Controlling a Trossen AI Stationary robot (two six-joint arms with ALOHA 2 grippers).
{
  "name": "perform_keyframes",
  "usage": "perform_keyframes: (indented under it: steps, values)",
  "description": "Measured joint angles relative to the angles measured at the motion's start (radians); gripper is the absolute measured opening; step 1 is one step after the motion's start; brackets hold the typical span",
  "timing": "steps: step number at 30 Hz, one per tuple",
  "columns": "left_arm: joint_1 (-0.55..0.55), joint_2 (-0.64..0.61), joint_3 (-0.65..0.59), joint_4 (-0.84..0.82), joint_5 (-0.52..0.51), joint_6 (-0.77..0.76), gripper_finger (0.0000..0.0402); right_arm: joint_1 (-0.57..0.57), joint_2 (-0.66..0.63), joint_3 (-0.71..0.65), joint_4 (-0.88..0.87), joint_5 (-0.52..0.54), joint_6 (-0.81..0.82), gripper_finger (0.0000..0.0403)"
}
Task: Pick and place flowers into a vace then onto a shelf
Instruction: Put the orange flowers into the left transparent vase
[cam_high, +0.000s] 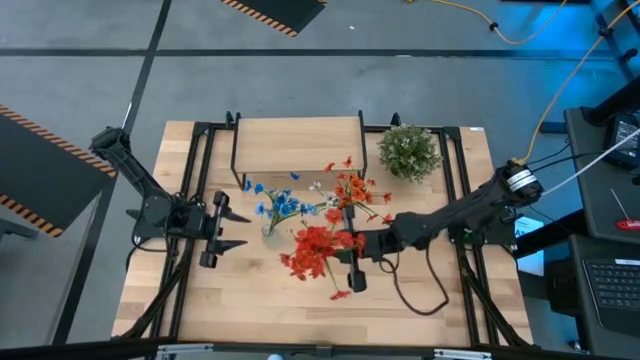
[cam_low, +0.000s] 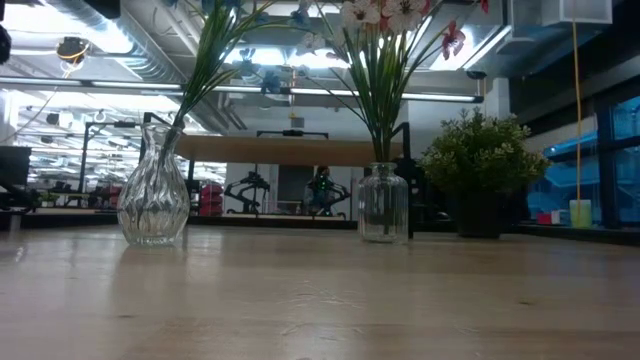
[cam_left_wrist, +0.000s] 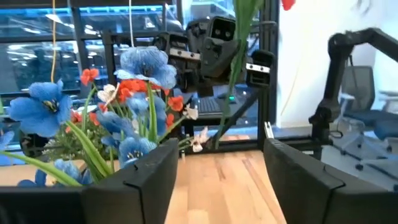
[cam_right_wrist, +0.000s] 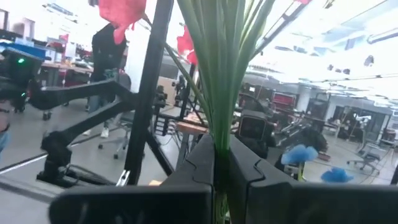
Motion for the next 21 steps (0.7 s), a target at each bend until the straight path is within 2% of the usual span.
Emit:
perform_keyframes:
  steps: [9, 21]
  values:
    - [0.003, 0.045, 0.008, 0.014, -0.005, -0.041, 0.0239, -0.035, 0.13, 0.168, -0.051, -0.077, 0.027, 0.0011]
    - [0.018, 0.236, 0.166, 0.011, -0.008, 0.033, 0.0238, -0.054, 0.278, 0.342, -0.074, -0.079, 0.072, 0.0011]
